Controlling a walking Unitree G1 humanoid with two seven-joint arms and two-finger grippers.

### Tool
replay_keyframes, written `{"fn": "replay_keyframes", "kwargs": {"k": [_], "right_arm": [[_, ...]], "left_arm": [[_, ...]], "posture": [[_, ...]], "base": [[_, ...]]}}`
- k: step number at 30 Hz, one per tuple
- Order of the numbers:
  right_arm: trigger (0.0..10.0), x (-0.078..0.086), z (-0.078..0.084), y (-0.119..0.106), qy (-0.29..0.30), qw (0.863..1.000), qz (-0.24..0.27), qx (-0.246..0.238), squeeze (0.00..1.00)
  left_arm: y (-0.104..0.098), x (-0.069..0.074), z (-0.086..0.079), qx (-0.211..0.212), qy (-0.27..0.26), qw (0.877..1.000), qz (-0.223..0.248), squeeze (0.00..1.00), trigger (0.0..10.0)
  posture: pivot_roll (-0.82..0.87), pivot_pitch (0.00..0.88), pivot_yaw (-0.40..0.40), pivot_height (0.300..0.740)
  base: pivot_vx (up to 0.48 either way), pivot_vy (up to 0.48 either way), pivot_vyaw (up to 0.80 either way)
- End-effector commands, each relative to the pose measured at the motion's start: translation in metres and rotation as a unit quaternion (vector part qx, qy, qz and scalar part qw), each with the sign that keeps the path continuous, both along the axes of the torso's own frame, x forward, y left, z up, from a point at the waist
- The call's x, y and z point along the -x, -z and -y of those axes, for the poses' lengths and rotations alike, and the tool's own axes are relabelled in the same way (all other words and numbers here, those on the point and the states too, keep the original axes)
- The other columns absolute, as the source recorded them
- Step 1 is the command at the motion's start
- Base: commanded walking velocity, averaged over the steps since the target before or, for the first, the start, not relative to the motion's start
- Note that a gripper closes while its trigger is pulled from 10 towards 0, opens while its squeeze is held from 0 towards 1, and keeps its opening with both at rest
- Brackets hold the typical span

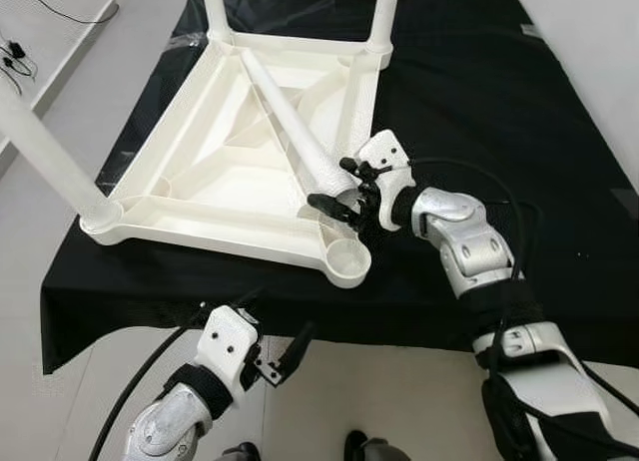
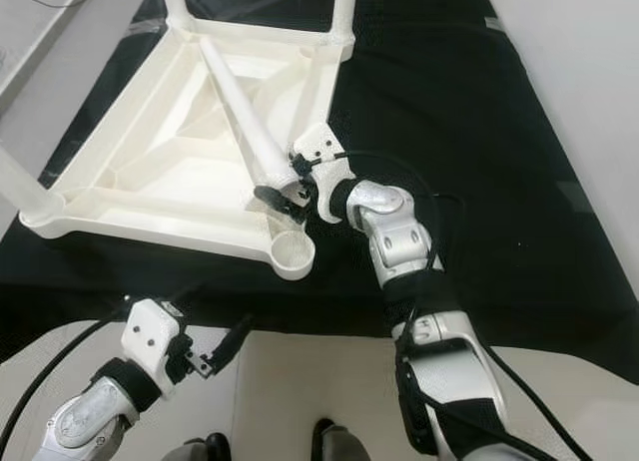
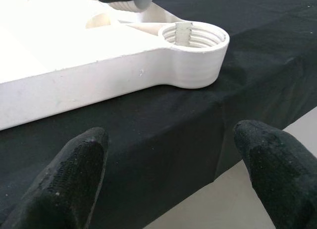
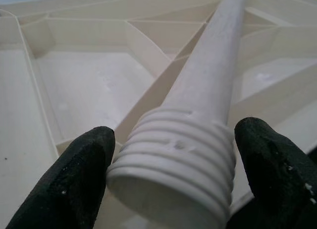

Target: Building children table

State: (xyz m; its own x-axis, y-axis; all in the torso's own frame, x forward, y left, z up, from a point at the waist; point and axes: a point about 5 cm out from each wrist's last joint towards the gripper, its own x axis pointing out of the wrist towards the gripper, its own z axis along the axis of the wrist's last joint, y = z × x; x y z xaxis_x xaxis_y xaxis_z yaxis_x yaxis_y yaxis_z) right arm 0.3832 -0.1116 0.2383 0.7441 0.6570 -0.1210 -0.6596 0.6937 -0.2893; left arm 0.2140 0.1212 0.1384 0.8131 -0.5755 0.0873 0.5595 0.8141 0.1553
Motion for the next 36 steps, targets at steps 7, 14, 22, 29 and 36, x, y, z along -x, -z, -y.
{"fn": "replay_keyframes", "kwargs": {"k": [7, 14, 22, 29, 36], "right_arm": [[10.0, -0.003, -0.007, 0.001, -0.005, 1.000, -0.014, -0.016, 0.00], [10.0, -0.007, -0.010, 0.008, 0.021, 0.999, -0.031, -0.037, 0.00], [10.0, -0.010, -0.022, 0.037, 0.109, 0.989, -0.080, -0.060, 0.00], [0.0, -0.014, -0.022, 0.037, 0.144, 0.982, -0.069, -0.104, 0.00], [0.0, -0.015, -0.019, 0.042, 0.158, 0.979, -0.069, -0.109, 0.00]], "left_arm": [[0.006, 0.002, 0.000, -0.003, 0.002, 1.000, -0.010, 0.00, 10.0], [0.007, 0.002, 0.000, -0.003, -0.001, 1.000, -0.010, 0.00, 10.0], [0.008, 0.002, 0.000, -0.004, -0.002, 1.000, -0.012, 0.00, 10.0], [0.008, 0.003, 0.000, -0.003, -0.002, 1.000, -0.012, 0.00, 10.0], [0.008, 0.004, 0.000, -0.002, -0.003, 1.000, -0.012, 0.00, 10.0]], "posture": [[0.06, 0.223, -0.039, 0.740], [0.06, 0.221, -0.041, 0.740], [0.07, 0.218, -0.040, 0.740], [0.07, 0.216, -0.044, 0.740], [0.07, 0.215, -0.045, 0.740]], "base": [[0.000, 0.000, 0.00], [0.000, 0.000, 0.00], [0.000, 0.000, 0.00], [0.000, 0.000, 0.00], [0.000, 0.000, 0.00]]}}
